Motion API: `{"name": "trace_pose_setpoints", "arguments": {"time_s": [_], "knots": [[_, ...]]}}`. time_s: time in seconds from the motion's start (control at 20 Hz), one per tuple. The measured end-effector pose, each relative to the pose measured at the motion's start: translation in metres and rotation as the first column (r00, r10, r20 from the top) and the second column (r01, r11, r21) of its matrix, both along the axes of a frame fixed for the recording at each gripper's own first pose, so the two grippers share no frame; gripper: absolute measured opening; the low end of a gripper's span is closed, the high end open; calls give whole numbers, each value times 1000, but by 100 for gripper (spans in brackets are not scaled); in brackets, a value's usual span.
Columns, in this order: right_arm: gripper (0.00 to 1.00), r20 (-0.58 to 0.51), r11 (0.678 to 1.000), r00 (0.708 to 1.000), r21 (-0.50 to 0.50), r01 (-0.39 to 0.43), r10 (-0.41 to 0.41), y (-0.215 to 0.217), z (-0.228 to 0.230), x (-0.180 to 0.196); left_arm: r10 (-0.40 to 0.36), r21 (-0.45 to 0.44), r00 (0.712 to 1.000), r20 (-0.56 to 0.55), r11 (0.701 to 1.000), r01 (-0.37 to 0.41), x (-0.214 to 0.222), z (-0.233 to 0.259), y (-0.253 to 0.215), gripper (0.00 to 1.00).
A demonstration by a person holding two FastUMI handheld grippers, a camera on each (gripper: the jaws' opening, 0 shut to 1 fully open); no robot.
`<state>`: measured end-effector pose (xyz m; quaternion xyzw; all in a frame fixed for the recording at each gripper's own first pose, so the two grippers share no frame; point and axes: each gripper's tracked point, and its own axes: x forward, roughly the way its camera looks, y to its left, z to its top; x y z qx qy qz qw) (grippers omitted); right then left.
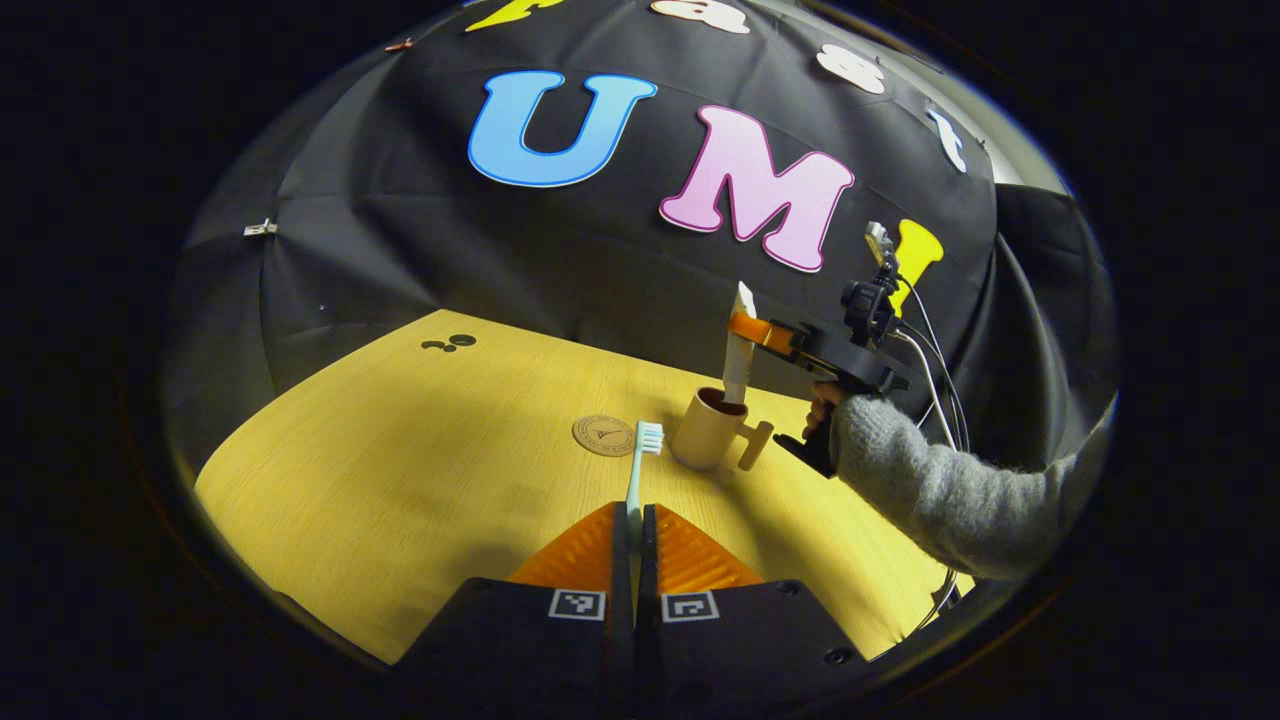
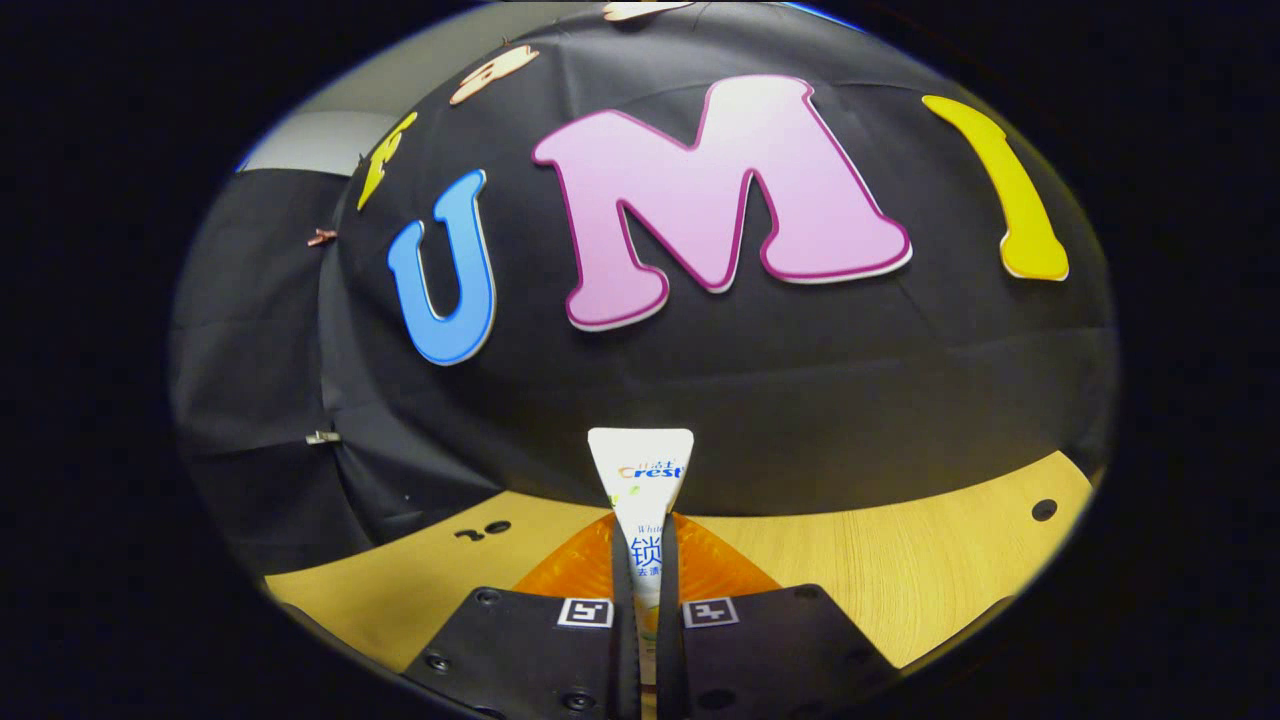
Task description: Put the toothbrush and toothpaste on the desktop into the cup, then pick up the cup and place it on the coaster on the desktop.
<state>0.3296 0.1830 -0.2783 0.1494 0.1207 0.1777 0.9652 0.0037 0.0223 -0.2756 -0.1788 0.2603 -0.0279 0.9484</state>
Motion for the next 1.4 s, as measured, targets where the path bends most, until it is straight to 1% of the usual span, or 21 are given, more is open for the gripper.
{"name": "trace_pose_setpoints", "arguments": {"time_s": [0.1, 0.2, 0.25, 0.4, 0.5, 0.55, 0.65, 0.7, 0.75, 0.8, 0.85, 0.9, 0.95, 1.0, 1.05, 1.1, 1.2, 1.25, 1.3, 1.4], "knots": [[10, -24, 999, 1000, -44, 19, -20, -3, -22, -3, 3, 4, 1000, -2, 1000, -3, 1, -3, 3, 6], [11, -56, 999, 998, -44, 30, -32, -8, -40, -10, 9, 2, 1000, 1, 1000, -9, 6, -2, 5, 6], [11, -68, 999, 997, -48, 27, -30, -6, -45, -14, 12, 0, 1000, 6, 1000, -12, 11, -1, 6, 6], [16, -94, 996, 996, -89, -4, -4, -1, -59, -27, 14, -2, 999, 44, 1000, -14, 20, 11, 3, 6], [18, -106, 997, 994, -76, -17, 8, -1, -63, -35, 14, -12, 997, 74, 1000, -13, 29, 16, 0, 6], [20, -121, 997, 993, -68, -21, 12, 0, -64, -37, 16, -19, 996, 86, 1000, -14, 33, 20, -1, 6], [39, -103, 999, 994, -33, -21, 17, 1, -54, -37, 20, -38, 992, 126, 999, -16, 46, 27, -9, 6], [43, -70, 1000, 998, -19, -8, 6, -4, -40, -38, 23, -53, 986, 166, 999, -14, 58, 35, -15, 6], [53, -24, 1000, 1000, 8, 13, -12, -12, -19, -37, 29, -65, 979, 202, 998, -16, 68, 41, -20, 6], [58, 3, 999, 1000, 21, 30, -30, -20, -6, -35, 35, -79, 973, 229, 997, -17, 77, 46, -25, 6], [65, 29, 998, 999, 39, 45, -46, -28, 6, -34, 45, -104, 964, 263, 994, -18, 91, 52, -32, 6], [66, 49, 997, 997, 53, 59, -61, -39, 17, -35, 53, -122, 956, 287, 992, -18, 103, 59, -36, 1], [65, 66, 995, 995, 62, 74, -78, -51, 30, -38, 60, -140, 948, 312, 990, -17, 115, 64, -41, 6], [67, 50, 994, 994, 40, 98, -100, -70, 27, -43, 81, -177, 928, 364, 984, -17, 139, 76, -48, 6], [67, 28, 996, 996, 25, 89, -90, -80, 22, -52, 105, -215, 908, 406, 976, -16, 155, 88, -53, 6], [67, -6, 996, 996, -10, 85, -85, -94, 9, -64, 139, -271, 884, 446, 963, -15, 176, 98, -57, 6], [67, -51, 996, 996, -57, 75, -78, -111, -14, -84, 204, -340, 860, 468, 940, -38, 208, 103, -55, 6], [66, -66, 996, 995, -61, 68, -72, -113, -21, -90, 228, -365, 851, 473, 930, -46, 219, 103, -55, 6], [66, -92, 996, 994, -69, 56, -63, -113, -33, -100, 269, -404, 831, 486, 913, -60, 233, 103, -52, 6], [67, -134, 997, 990, -63, 34, -42, -110, -46, -111, 311, -429, 811, 495, 899, -83, 254, 97, -50, 6]]}}
